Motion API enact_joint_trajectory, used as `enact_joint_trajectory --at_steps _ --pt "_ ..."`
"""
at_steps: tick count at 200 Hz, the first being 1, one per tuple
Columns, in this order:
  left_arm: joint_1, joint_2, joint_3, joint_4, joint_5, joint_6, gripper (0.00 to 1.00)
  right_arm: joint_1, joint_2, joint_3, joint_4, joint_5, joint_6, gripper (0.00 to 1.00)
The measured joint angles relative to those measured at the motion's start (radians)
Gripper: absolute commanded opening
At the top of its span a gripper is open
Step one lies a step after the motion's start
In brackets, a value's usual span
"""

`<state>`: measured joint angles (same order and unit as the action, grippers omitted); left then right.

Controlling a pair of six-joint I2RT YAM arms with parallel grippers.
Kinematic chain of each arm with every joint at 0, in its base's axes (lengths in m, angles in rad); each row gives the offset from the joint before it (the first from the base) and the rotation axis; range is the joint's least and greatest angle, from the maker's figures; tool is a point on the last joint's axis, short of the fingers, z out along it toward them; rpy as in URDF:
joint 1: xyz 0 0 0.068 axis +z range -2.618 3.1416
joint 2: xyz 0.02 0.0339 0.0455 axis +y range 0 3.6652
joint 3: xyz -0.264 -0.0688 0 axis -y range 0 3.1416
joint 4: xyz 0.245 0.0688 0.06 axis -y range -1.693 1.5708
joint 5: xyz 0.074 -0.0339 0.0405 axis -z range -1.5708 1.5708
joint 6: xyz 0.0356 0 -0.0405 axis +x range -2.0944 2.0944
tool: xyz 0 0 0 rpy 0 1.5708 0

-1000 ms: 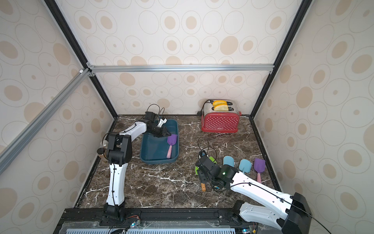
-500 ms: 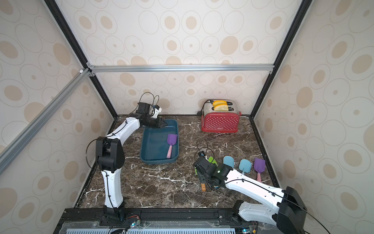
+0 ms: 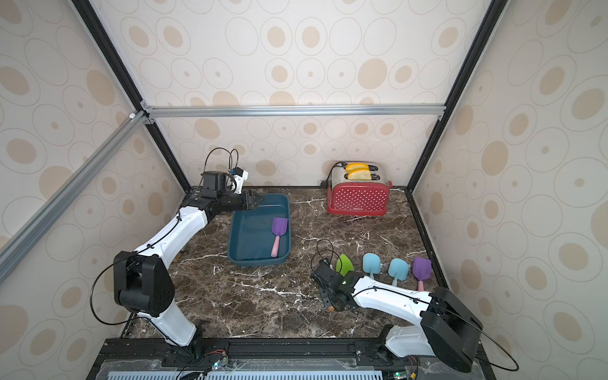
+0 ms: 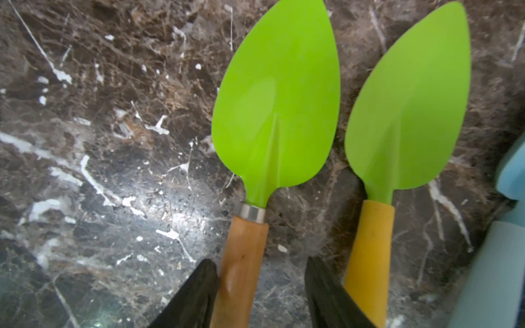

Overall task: Put the shovel into the storage box
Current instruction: Pick up the shovel from the center of the board.

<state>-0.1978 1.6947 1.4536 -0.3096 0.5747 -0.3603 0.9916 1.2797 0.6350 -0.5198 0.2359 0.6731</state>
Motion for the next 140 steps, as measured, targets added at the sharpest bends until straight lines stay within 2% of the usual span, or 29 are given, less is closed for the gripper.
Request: enact_joint_trajectory --at_steps 37,108,140 --pt "-0.004 0.0 0.0 0.016 -0.002 -0.011 0.49 0.0 0.012 -0.015 0.034 -0.048 0.003 0.48" --pt "-0.011 -0.001 -0.007 0.031 -0.001 -0.024 0.56 0.0 0.04 -0.049 0.06 -0.085 0.024 0.15" --pt "-0.019 -0.029 -0.072 0.061 0.008 -0.046 0.58 0.0 0.037 -0.048 0.055 -0.084 0.024 0.08"
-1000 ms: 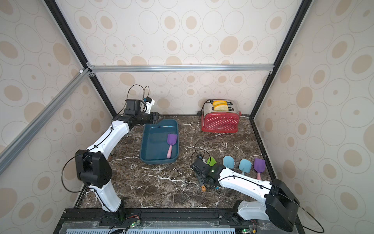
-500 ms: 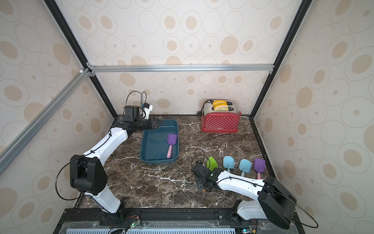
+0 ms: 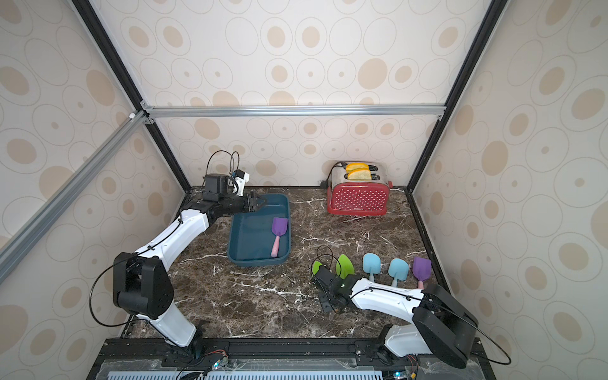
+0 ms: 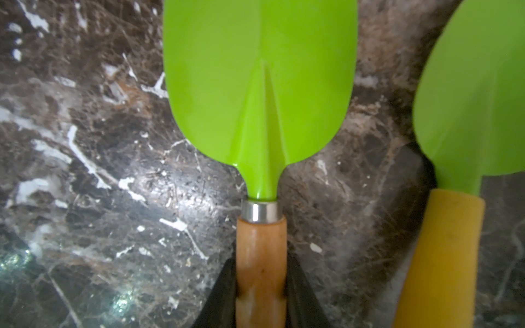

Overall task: Put the shovel into the storage box
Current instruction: Pick up the shovel from the center of the board.

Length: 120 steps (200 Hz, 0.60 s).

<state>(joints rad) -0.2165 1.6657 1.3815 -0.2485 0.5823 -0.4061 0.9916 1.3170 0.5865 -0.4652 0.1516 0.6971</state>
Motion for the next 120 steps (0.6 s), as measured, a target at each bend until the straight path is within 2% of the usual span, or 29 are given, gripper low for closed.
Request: enact_joint_trajectory --at_steps 32,74,120 --pt "-0.016 -0.06 -0.115 0.076 0.03 -0.055 0.61 0.006 -0.025 0.058 -0.093 0.03 -0.031 0.06" --pt "-0.112 -0.155 -0.272 0.193 0.06 -0.143 0.61 0.006 -0.048 0.286 -0.155 0.13 -0.14 0.05" --pt "-0.196 -0.192 -0.348 0.26 0.06 -0.203 0.58 0.006 0.075 0.479 -0.151 0.215 -0.266 0.05"
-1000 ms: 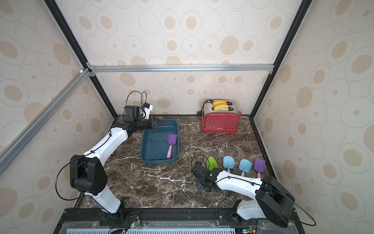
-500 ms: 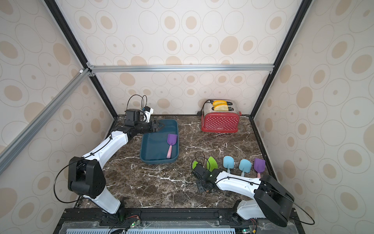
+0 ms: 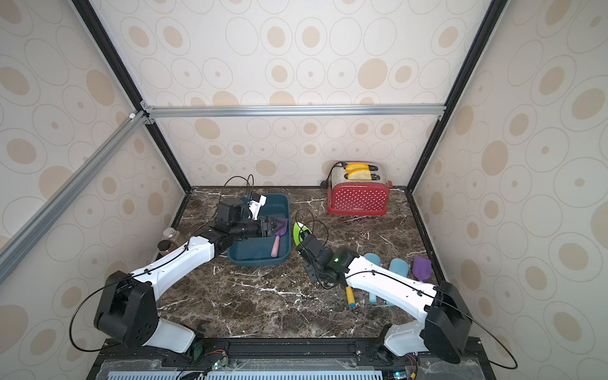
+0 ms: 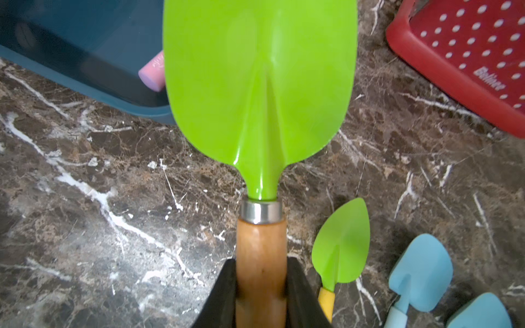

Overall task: Put the shovel into the storage box
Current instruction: Pick up the shovel from the center of the board, then place the shovel in the storage box.

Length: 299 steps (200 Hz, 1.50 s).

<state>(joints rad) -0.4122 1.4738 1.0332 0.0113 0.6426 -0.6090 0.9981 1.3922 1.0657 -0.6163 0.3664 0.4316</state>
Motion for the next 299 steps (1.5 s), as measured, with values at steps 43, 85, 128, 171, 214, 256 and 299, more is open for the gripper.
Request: enact_joint_trajectory --at_steps 43,85,128,171,214,256,299 --pt "-0.014 -0.032 -0.022 0.026 -0.012 -0.022 0.53 0.0 0.07 0.047 0.002 0.013 -0.058 0.05" --pt "-0.016 -0.017 -0.037 0.065 -0.016 -0.043 0.48 0.0 0.073 0.082 0.003 0.007 -0.078 0.05" --pt "-0.019 0.039 -0.044 0.115 -0.015 -0.072 0.37 0.0 0.073 0.115 0.01 -0.01 -0.087 0.05" --pt "-0.029 0.049 -0.048 0.163 -0.001 -0.098 0.29 0.0 0.075 0.121 0.013 -0.032 -0.092 0.05" --pt "-0.04 0.058 -0.049 0.198 0.011 -0.121 0.01 0.0 0.079 0.121 0.016 -0.044 -0.092 0.06" --pt "-0.043 0.063 -0.049 0.215 0.021 -0.155 0.0 -0.001 0.086 0.121 0.013 -0.042 -0.085 0.33" --pt "-0.046 0.079 -0.039 0.149 0.0 -0.098 0.0 0.017 0.074 0.13 0.021 -0.011 -0.096 0.54"
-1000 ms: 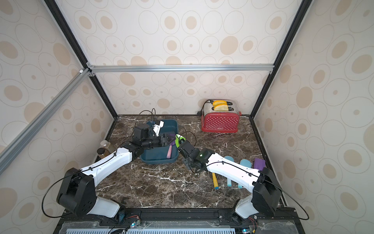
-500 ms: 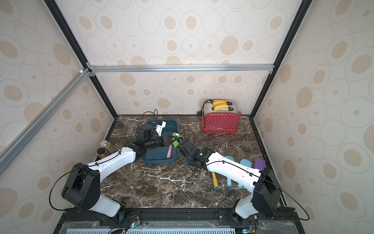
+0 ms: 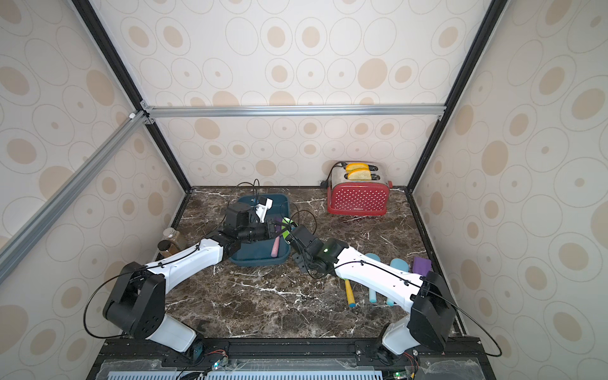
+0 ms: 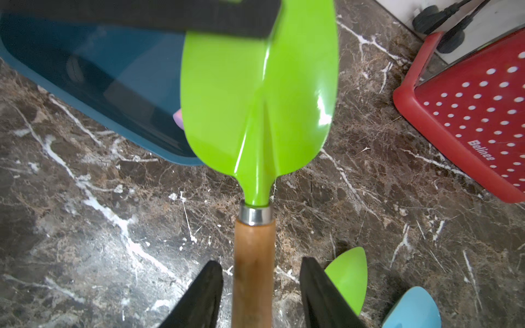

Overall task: Put the shovel into the storage box
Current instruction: Place the shovel in the storage box.

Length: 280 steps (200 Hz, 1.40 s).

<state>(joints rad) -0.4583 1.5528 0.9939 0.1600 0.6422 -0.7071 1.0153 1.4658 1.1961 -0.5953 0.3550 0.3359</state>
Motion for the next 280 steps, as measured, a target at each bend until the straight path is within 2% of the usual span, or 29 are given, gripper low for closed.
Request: enact_joint_trajectory --at_steps 20,41,54,71,105,118,153,190,280 --pt "0.014 0.024 0.049 -0.089 -0.005 0.06 0.0 0.017 -0.05 0.0 -0.014 0.03 0.0 0.55" --pt "0.049 0.054 0.157 -0.204 0.017 0.142 0.01 0.028 -0.164 -0.027 -0.012 0.063 0.007 0.57" --pt "0.099 0.072 0.24 -0.272 0.047 0.199 0.06 0.028 -0.245 -0.064 -0.014 0.09 0.021 0.57" --pt "0.188 0.111 0.384 -0.389 0.083 0.293 0.07 0.027 -0.32 -0.115 -0.03 0.125 0.043 0.57" --pt "0.327 0.24 0.66 -0.586 0.129 0.47 0.04 0.027 -0.351 -0.227 -0.073 0.146 0.094 0.57" --pt "0.351 0.3 0.737 -0.666 0.126 0.532 0.06 0.027 -0.352 -0.267 -0.091 0.145 0.113 0.57" --pt "0.35 0.5 0.913 -0.879 0.092 0.675 0.05 0.027 -0.391 -0.351 -0.125 0.149 0.166 0.57" --pt "0.347 0.681 1.043 -1.022 0.023 0.747 0.06 0.027 -0.419 -0.411 -0.126 0.146 0.227 0.57" --pt "0.345 0.826 1.143 -1.117 -0.006 0.795 0.08 0.027 -0.42 -0.453 -0.13 0.133 0.293 0.58"
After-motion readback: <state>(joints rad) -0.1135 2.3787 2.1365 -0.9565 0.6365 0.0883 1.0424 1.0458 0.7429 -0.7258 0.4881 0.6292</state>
